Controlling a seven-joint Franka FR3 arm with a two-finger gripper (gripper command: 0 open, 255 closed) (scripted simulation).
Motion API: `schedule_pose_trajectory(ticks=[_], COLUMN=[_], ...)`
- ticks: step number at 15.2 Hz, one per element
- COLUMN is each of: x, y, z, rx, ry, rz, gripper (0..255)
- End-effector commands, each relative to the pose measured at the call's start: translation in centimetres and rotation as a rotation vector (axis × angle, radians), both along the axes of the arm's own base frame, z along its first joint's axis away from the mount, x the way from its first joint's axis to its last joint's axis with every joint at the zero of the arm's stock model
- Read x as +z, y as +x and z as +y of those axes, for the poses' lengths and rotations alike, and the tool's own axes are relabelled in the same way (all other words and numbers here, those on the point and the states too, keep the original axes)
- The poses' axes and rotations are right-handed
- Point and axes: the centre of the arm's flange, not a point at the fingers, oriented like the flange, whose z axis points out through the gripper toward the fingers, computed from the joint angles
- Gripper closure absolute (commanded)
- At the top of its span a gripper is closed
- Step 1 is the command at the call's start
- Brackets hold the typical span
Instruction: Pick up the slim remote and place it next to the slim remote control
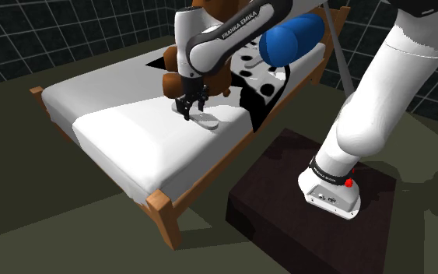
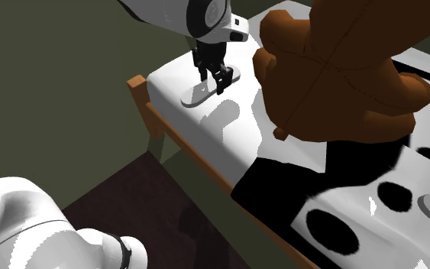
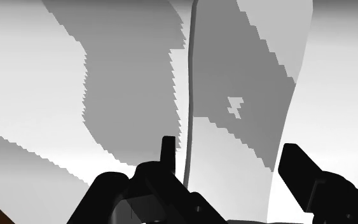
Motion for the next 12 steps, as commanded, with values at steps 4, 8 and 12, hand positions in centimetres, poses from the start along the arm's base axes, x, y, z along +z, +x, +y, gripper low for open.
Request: schedule_pose_trajectory(ticks=[4, 8, 12], x=[2.7, 4.8, 5.1], y=[-0.1, -0.1, -0.1], z=[0.0, 0.0, -4.0], rx=[0.0, 0.0, 0.0], ry=[0.0, 0.0, 0.0], rz=[0.0, 0.0, 0.0], gripper=[255, 255, 255])
